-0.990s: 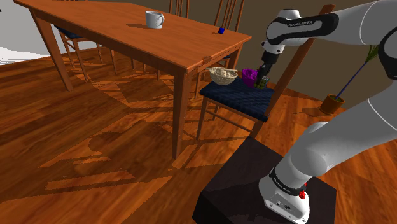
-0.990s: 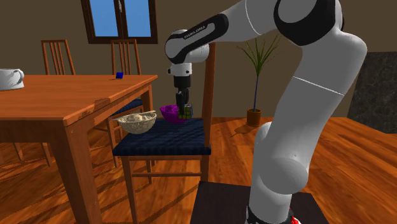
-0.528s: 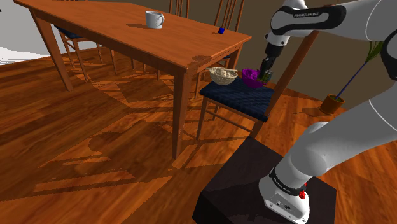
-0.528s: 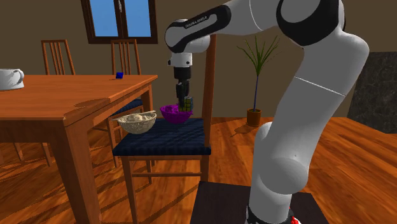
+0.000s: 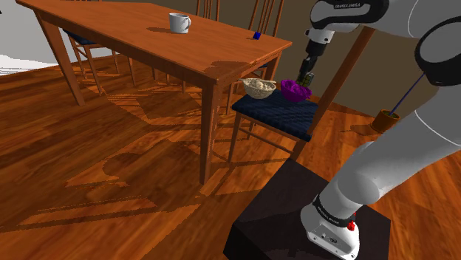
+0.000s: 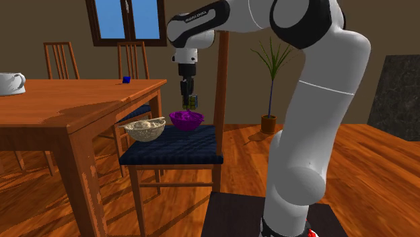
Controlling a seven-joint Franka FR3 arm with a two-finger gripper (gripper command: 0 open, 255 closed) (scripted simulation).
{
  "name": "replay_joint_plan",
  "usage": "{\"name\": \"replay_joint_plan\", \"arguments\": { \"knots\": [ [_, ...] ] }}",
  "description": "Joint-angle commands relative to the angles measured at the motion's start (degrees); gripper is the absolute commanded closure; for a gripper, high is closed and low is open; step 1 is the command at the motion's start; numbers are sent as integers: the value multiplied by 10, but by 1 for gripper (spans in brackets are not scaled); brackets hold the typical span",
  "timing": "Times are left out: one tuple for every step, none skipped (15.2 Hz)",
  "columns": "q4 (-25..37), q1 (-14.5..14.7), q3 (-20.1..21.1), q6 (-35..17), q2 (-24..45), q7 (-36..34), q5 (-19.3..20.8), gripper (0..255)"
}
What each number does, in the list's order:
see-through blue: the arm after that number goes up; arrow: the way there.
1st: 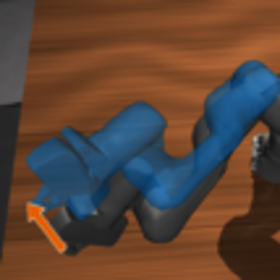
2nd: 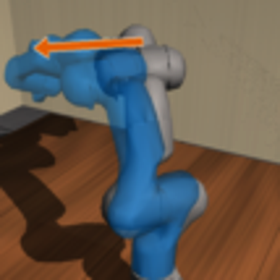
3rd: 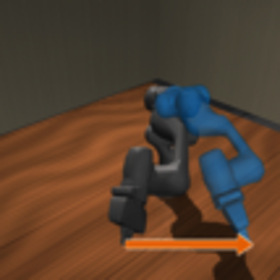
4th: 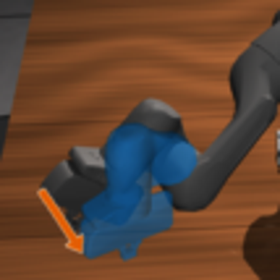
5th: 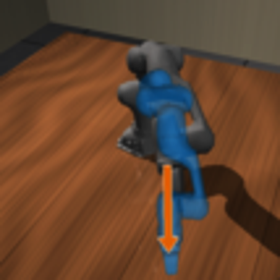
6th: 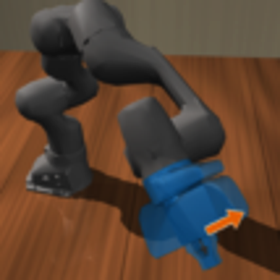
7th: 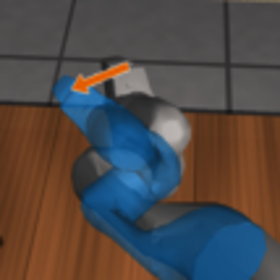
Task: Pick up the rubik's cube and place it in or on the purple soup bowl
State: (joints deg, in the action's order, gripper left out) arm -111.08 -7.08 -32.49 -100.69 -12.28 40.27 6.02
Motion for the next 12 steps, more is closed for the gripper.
{"name": "replay_joint_plan", "arguments": {
  "knots": [
    [68, -15, -45, 4, 80, 41, -37, 255],
    [95, -24, -50, 8, 109, 58, -54, 255],
    [124, -35, -52, 13, 138, 75, -72, 255],
    [154, -49, -52, 19, 168, 91, -91, 255],
    [185, -63, -52, 27, 198, 106, -109, 255],
    [218, -76, -54, 37, 228, 120, -127, 255],
    [254, -87, -58, 48, 259, 134, -147, 255],
    [291, -100, -63, 60, 292, 147, -167, 255],
    [332, -117, -63, 75, 324, 157, -187, 255],
    [375, -135, -64, 91, 357, 167, -207, 255],
    [427, -160, -60, 111, 393, 174, -226, 255],
    [416, -159, -57, 101, 390, 174, -223, 255]
  ]
}}
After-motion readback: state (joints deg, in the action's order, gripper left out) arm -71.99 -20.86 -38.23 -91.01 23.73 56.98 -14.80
